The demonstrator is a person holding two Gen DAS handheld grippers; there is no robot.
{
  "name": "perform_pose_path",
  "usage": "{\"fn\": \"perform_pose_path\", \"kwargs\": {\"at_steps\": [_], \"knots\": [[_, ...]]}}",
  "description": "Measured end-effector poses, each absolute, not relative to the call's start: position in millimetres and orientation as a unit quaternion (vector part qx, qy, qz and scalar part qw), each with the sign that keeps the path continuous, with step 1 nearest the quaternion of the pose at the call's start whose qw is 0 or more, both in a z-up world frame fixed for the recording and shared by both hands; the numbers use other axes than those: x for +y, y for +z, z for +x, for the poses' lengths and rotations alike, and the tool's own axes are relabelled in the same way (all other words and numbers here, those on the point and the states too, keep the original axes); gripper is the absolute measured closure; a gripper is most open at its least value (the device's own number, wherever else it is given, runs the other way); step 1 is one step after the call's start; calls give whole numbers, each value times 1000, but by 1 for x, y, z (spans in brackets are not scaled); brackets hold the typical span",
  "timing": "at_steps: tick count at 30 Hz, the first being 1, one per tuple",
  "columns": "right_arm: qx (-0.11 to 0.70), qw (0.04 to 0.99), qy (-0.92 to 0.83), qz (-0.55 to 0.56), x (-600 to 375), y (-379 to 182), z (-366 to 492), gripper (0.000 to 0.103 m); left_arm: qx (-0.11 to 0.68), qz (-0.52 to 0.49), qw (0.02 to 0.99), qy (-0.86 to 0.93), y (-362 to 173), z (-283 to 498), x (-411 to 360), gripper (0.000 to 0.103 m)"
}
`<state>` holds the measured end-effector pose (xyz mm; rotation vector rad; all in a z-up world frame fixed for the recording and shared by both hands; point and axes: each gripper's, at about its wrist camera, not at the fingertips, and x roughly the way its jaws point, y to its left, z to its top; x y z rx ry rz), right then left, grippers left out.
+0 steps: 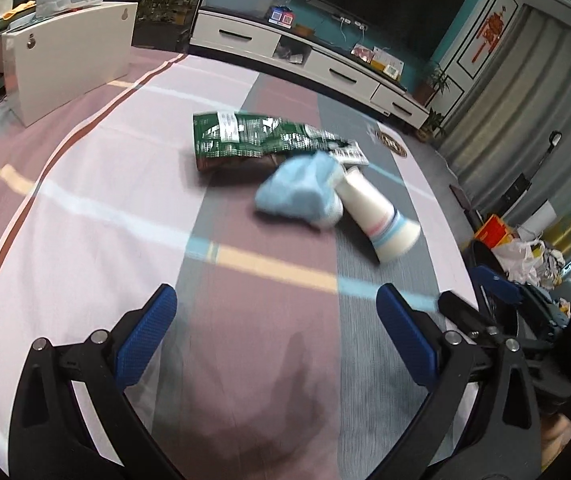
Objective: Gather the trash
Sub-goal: 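Move both open tools back toward the paper cup and green bag, then grasp the light blue cloth with the left tool while the right tool grasps the white paper cup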
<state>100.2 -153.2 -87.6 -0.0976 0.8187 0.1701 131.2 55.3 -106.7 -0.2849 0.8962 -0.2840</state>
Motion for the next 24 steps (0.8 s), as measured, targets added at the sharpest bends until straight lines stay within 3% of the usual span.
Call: {"fn": "perform_pose_path", "kwargs": {"at_steps": [10,16,24], "knots": [[391,906,85,-139,-124,-108,161,25,421,-147,880,-165,-113,178,48,3],[389,901,73,-179,-118,-123,175,41,415,-151,880,-173,-115,193,45,3],[389,912,93,-88,-149,-111,159,43,417,-155,877,-183,-120,205,38,3]]}}
